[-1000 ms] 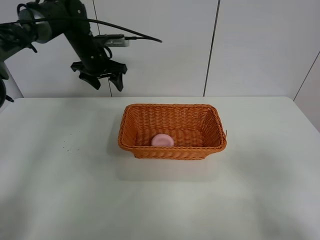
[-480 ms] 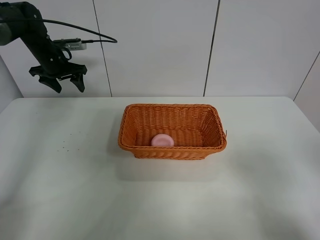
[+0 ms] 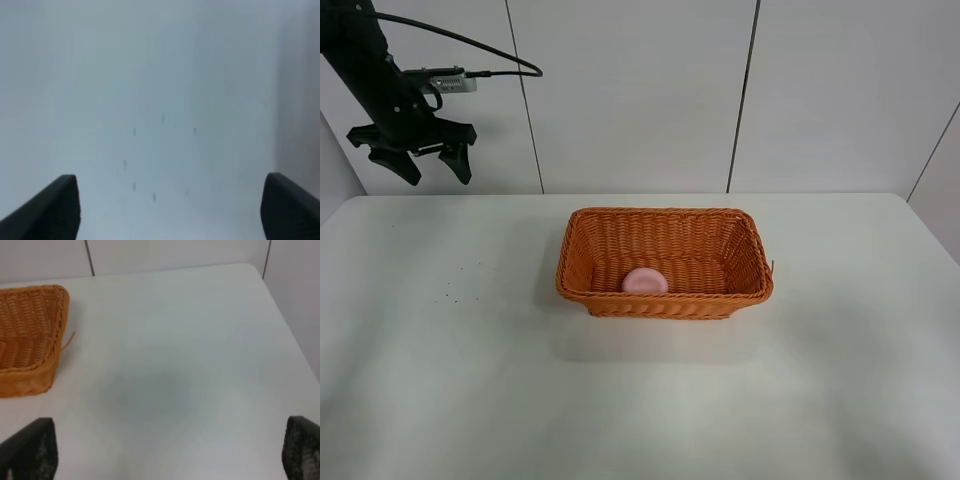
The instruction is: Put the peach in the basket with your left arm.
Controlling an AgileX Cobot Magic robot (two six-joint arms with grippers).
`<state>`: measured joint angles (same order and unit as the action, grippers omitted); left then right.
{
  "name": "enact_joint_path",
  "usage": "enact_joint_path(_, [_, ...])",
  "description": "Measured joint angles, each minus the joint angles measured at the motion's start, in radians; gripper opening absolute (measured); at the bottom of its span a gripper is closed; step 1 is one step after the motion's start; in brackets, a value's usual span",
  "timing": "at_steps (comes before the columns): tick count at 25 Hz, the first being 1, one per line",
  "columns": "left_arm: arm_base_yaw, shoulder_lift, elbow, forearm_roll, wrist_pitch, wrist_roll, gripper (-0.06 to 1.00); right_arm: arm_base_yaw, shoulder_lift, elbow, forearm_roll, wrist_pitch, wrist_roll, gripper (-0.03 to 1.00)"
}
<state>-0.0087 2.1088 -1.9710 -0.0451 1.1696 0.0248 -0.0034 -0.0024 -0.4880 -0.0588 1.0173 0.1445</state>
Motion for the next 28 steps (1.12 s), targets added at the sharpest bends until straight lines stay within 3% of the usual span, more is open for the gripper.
enact_joint_path(7, [0.0,-0.306,0.408,-0.002,-0.002,-0.002,0.84,0.0,0.0,0.0,0.0,0.0,0.0,0.69])
enact_joint_path(19, [0.0,-1.024,1.116,0.002,-0.002,-0.005,0.84,0.0,0.0,0.0,0.0,0.0,0.0,0.69])
enact_joint_path(28, [0.0,-1.609,1.456,0.003,-0.098,-0.005,0.84,0.0,0.0,0.0,0.0,0.0,0.0,0.69])
